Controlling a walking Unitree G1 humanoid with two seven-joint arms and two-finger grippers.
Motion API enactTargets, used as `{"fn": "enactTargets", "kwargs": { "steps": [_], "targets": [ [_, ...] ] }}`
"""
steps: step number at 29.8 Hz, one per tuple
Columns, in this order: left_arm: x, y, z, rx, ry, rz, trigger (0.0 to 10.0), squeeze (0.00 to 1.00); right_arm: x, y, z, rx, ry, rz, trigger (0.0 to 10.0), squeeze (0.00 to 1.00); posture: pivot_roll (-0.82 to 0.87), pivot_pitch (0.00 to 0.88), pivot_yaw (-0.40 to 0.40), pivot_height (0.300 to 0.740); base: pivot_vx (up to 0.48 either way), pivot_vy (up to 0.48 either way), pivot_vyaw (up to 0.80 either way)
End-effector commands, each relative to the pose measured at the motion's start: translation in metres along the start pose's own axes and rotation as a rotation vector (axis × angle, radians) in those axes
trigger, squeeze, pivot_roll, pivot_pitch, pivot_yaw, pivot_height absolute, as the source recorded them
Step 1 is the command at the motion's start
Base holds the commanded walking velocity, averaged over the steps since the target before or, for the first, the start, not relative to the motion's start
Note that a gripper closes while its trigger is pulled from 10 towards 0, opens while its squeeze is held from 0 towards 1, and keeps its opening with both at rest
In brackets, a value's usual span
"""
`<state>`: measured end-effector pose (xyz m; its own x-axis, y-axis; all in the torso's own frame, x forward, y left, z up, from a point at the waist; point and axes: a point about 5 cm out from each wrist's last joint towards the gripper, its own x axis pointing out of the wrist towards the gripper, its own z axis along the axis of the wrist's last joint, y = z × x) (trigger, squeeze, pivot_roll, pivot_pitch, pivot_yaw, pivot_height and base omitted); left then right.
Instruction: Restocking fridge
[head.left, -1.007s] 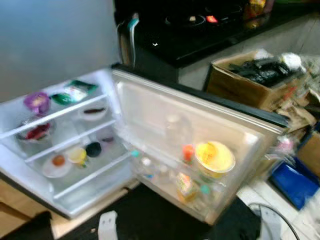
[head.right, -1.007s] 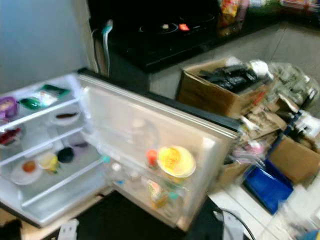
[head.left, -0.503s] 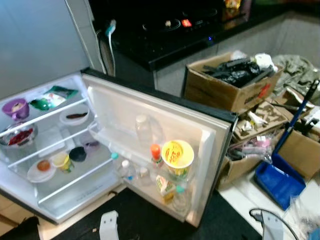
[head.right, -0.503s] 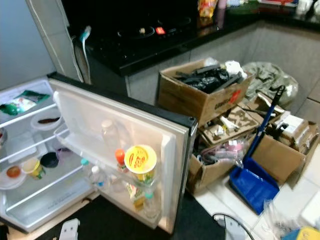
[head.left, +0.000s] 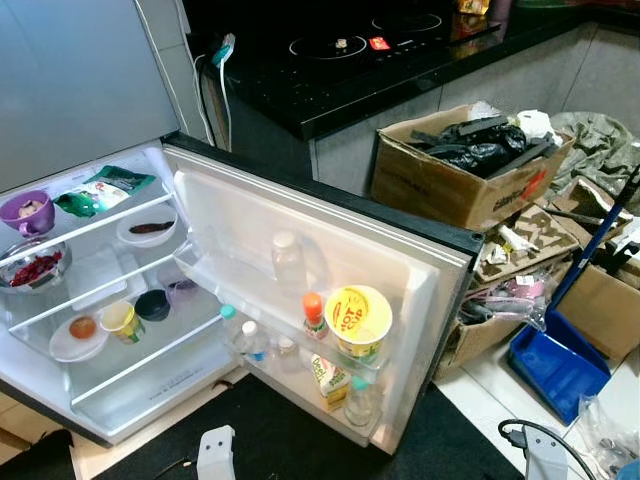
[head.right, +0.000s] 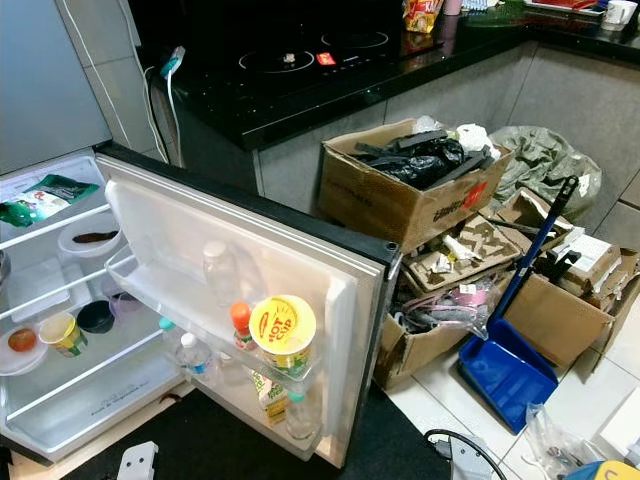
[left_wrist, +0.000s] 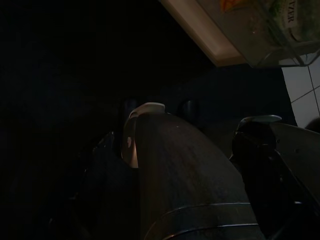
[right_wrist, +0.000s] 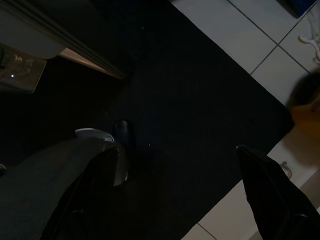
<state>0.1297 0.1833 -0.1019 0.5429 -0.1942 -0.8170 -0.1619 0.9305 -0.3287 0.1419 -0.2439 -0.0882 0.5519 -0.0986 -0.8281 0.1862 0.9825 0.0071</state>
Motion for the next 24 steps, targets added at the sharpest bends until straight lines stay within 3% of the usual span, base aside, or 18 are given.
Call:
{"fn": "enactTargets", "kwargs": {
  "steps": [1,4,24],
  "targets": [
    [-0.0013,0.0023,-0.0038,-0.001,0.016,0.012,10.0,0.0,0.0003,0.0021,-0.0009,0.01,0.004,0.001,10.0,0.0,-0.05,0.0,0.005,0.74,0.0,0.0,0.0],
    [-0.0013,0.0023,-0.0038,-0.001,0.016,0.012,10.0,0.0,0.0003,0.0021,-0.0009,0.009,0.004,0.001,10.0,0.0,-0.05,0.0,0.005,0.74,0.0,0.0,0.0],
    [0.0025,-0.0063,-0.0008,0.03,0.018,-0.012,10.0,0.0,0.0001,0.0002,-0.001,-0.012,0.015,0.0,10.0,0.0,-0.05,0.0,0.001,0.74,-0.408,0.0,0.0]
  ]
}}
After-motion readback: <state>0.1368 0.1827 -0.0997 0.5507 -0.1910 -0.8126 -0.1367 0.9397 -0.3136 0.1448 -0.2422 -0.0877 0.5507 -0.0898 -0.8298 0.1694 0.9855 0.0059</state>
